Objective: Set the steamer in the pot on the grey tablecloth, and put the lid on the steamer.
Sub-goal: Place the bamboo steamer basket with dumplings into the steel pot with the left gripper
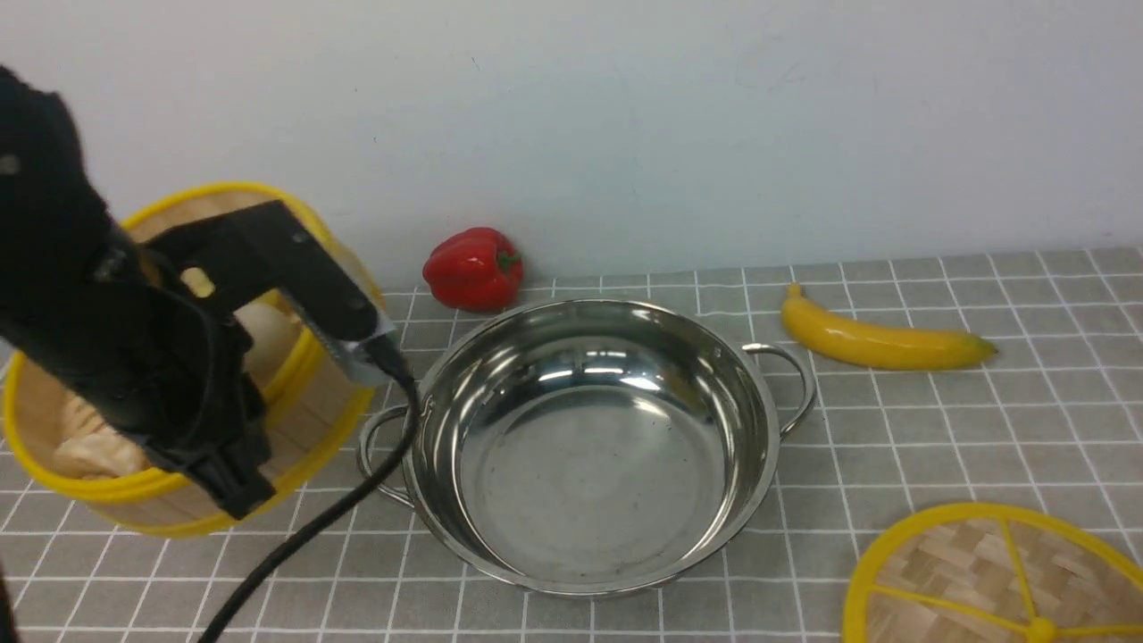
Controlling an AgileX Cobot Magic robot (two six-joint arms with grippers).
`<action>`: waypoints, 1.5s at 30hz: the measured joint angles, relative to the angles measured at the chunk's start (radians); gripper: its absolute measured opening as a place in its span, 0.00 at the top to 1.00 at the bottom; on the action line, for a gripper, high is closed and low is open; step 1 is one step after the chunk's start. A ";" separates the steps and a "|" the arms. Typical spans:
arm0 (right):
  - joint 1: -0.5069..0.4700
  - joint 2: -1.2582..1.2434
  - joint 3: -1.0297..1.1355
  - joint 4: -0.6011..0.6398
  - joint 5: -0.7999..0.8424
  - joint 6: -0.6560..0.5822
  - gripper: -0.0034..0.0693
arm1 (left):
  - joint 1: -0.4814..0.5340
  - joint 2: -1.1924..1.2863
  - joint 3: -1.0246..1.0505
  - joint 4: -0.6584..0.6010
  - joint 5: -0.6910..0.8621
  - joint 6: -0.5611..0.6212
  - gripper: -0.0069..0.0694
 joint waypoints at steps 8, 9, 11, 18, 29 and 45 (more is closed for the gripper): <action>0.000 0.000 0.000 0.000 0.000 0.000 0.62 | -0.237 0.198 -0.196 0.044 0.002 0.029 0.82; 0.000 0.000 0.000 0.000 0.000 0.000 0.62 | -0.237 0.203 -0.201 0.047 0.002 0.029 0.82; 0.000 0.000 0.000 0.000 0.000 0.000 0.62 | -0.291 0.256 -0.247 0.071 0.000 0.031 0.82; 0.000 0.000 0.000 0.000 0.000 0.000 0.62 | -0.389 0.380 -0.281 0.084 -0.002 0.057 0.82; 0.000 0.000 0.000 0.000 0.000 0.000 0.62 | -0.427 0.466 -0.284 0.081 -0.002 0.061 0.82; 0.000 0.000 0.000 0.000 0.000 0.000 0.62 | -0.427 0.545 -0.284 0.065 -0.036 0.061 0.82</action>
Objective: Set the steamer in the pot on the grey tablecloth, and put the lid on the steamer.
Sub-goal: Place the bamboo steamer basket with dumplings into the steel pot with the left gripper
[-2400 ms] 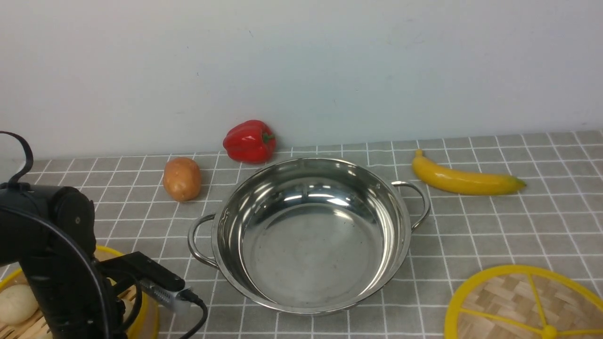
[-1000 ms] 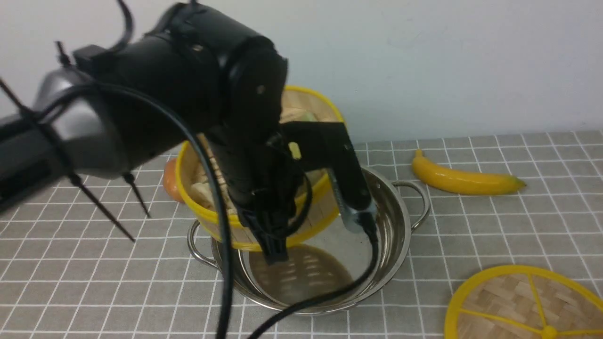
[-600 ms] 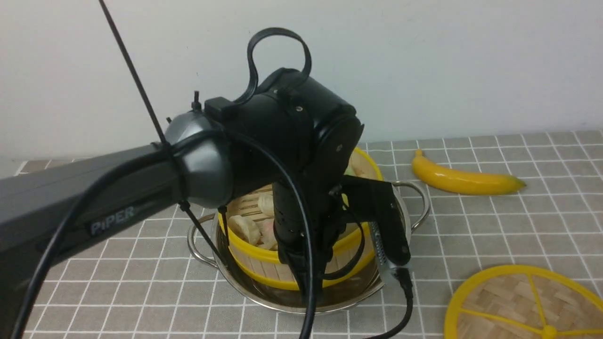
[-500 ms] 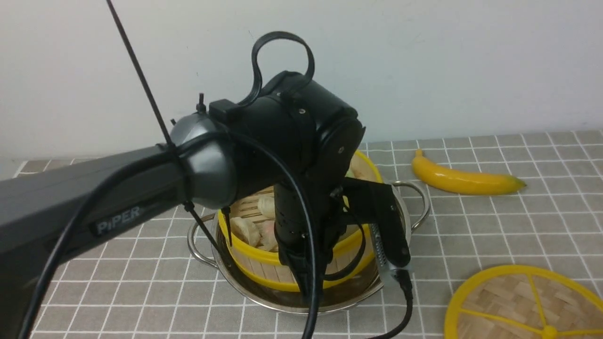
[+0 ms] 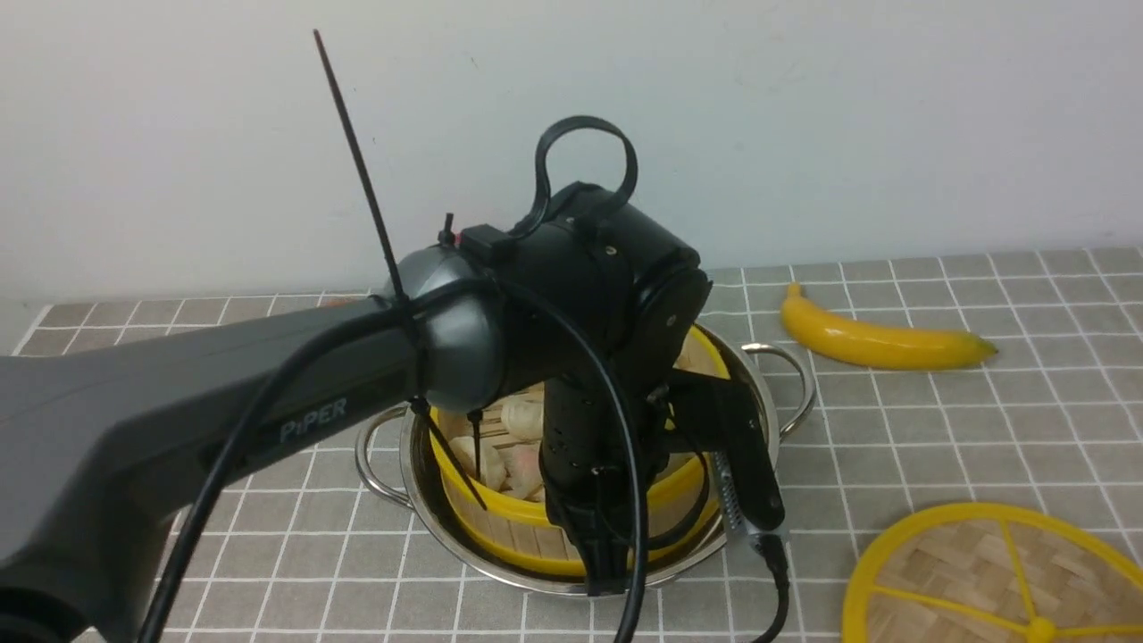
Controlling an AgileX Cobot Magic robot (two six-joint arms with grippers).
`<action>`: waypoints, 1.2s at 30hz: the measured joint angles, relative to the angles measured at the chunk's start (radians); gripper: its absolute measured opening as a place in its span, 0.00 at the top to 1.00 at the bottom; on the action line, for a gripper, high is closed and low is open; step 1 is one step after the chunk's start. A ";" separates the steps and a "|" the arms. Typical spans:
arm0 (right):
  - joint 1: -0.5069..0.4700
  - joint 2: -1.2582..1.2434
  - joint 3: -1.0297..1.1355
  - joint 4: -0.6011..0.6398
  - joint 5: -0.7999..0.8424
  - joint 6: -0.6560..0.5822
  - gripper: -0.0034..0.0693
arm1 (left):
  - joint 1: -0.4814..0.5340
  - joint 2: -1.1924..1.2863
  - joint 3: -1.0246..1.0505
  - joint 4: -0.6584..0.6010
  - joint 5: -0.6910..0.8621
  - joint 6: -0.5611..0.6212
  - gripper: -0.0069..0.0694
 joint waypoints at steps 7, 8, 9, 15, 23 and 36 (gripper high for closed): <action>0.000 0.000 0.000 0.000 0.000 0.000 0.62 | 0.000 0.013 0.000 -0.006 0.000 -0.002 0.82; 0.000 0.000 0.000 0.000 0.000 0.000 0.62 | 0.000 0.015 0.000 -0.006 0.000 -0.005 0.82; 0.000 0.000 0.000 0.000 0.000 0.000 0.62 | 0.000 0.018 0.000 -0.006 0.000 -0.010 0.82; 0.000 0.000 0.000 0.000 0.000 0.000 0.62 | 0.000 0.047 -0.001 0.000 0.000 -0.015 0.83; 0.000 0.000 0.000 0.000 0.000 0.000 0.62 | 0.000 0.049 -0.001 0.001 -0.025 -0.058 0.83; 0.000 0.000 0.000 0.000 0.000 0.000 0.62 | 0.000 0.049 -0.009 -0.006 0.003 -0.111 0.52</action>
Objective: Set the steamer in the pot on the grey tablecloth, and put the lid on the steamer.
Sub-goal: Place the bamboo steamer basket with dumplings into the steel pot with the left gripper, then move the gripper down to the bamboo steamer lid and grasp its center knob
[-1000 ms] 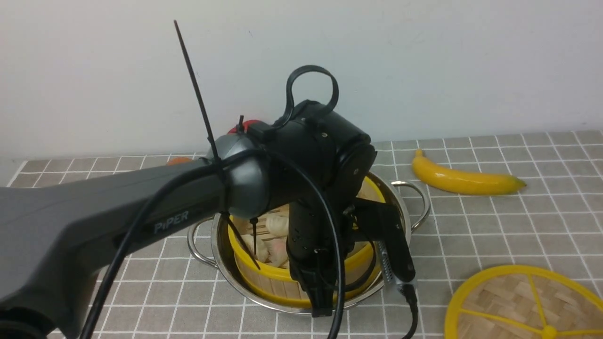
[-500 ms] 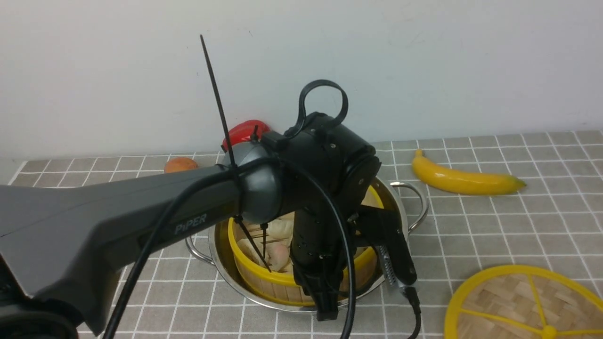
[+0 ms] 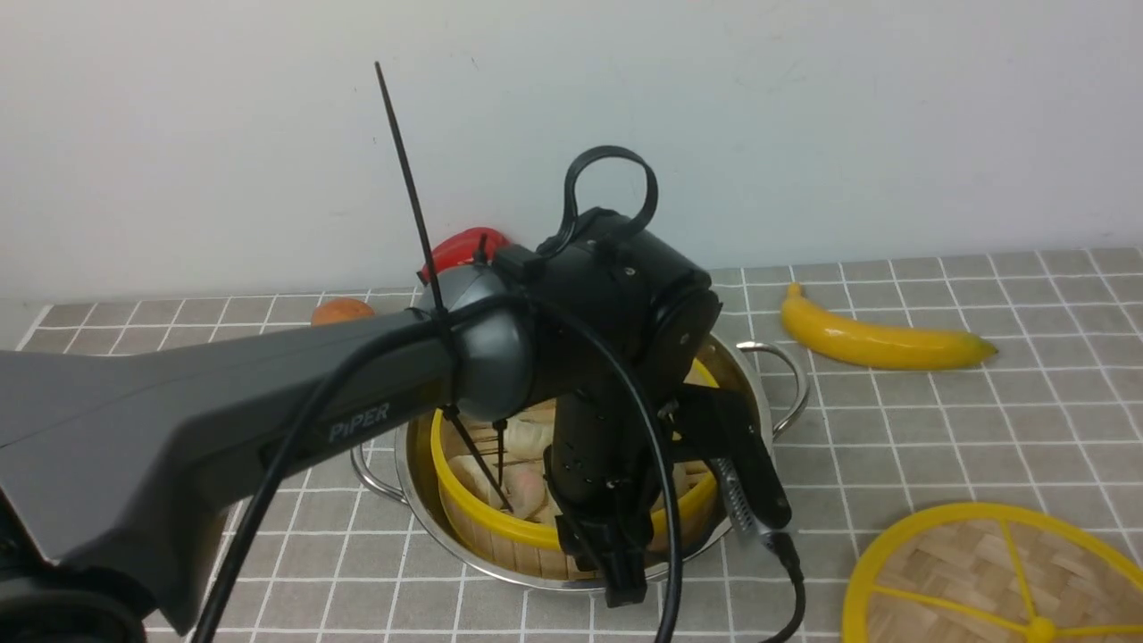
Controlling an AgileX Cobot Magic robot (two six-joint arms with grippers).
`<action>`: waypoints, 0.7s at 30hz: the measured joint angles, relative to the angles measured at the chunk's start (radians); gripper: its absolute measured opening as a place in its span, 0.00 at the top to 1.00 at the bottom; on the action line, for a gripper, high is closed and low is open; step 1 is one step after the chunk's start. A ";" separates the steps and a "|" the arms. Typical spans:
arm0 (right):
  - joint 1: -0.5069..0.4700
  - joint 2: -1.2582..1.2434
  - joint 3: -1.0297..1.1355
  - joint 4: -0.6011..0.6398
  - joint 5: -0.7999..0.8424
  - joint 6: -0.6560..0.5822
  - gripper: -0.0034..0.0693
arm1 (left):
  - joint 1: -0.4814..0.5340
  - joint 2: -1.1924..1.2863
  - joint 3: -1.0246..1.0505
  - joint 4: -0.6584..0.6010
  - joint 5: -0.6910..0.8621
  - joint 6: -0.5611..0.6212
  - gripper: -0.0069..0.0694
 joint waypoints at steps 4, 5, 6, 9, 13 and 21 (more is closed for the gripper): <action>0.000 0.000 0.000 0.000 0.000 0.000 0.62 | 0.000 0.000 0.000 0.004 0.000 -0.007 0.39; 0.000 0.000 0.000 0.000 0.000 0.000 0.62 | 0.000 0.000 -0.001 0.010 -0.002 -0.014 0.33; 0.000 0.000 0.000 0.000 0.000 0.000 0.62 | 0.000 0.000 -0.001 0.010 -0.002 -0.016 0.33; 0.000 0.000 0.000 0.000 0.000 0.000 0.62 | 0.001 -0.001 -0.001 0.023 -0.006 -0.024 0.25; 0.000 0.000 0.000 0.000 0.000 0.000 0.62 | 0.001 -0.026 -0.001 0.045 -0.004 -0.044 0.20; 0.000 0.000 0.000 0.000 0.000 0.000 0.62 | 0.001 -0.142 -0.001 0.124 -0.002 -0.111 0.19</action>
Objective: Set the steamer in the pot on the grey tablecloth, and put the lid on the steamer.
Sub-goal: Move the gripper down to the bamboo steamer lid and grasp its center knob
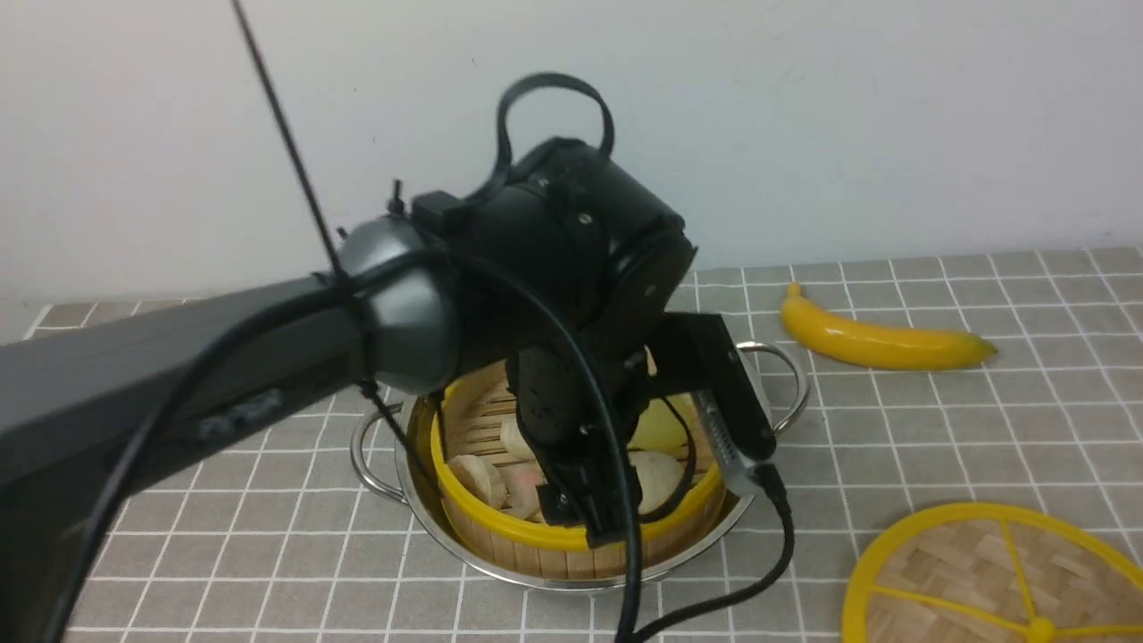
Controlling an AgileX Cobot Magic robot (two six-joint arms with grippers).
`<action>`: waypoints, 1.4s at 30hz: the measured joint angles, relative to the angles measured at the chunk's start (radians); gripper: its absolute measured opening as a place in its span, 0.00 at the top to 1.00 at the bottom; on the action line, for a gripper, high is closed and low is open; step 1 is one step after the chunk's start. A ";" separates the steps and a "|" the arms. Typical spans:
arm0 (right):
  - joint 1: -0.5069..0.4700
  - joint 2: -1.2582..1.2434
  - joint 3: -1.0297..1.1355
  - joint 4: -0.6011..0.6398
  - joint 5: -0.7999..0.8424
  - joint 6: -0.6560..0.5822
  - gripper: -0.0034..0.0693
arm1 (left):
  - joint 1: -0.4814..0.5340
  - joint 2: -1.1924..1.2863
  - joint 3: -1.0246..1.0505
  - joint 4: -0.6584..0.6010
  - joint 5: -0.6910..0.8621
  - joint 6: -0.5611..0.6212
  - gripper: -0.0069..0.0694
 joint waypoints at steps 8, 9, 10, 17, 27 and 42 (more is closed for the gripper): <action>0.000 0.000 0.000 0.000 0.000 0.000 0.62 | 0.000 -0.137 0.000 0.136 0.005 -0.078 0.34; 0.000 0.000 0.000 0.000 0.000 0.000 0.62 | 0.000 -0.153 0.000 0.155 0.005 -0.085 0.38; 0.000 0.000 0.000 0.000 0.000 0.000 0.62 | 0.000 -0.175 0.000 0.175 0.005 -0.097 0.45; 0.000 0.000 0.000 0.000 0.000 0.000 0.62 | 0.001 -0.294 0.000 0.180 -0.111 -0.283 0.90; 0.000 0.000 0.000 0.000 0.000 0.000 0.62 | 0.001 -0.305 0.000 0.229 -0.319 -0.331 0.94; 0.000 0.000 0.000 0.000 0.000 0.000 0.62 | 0.116 -0.461 0.014 0.211 -0.408 -0.349 0.92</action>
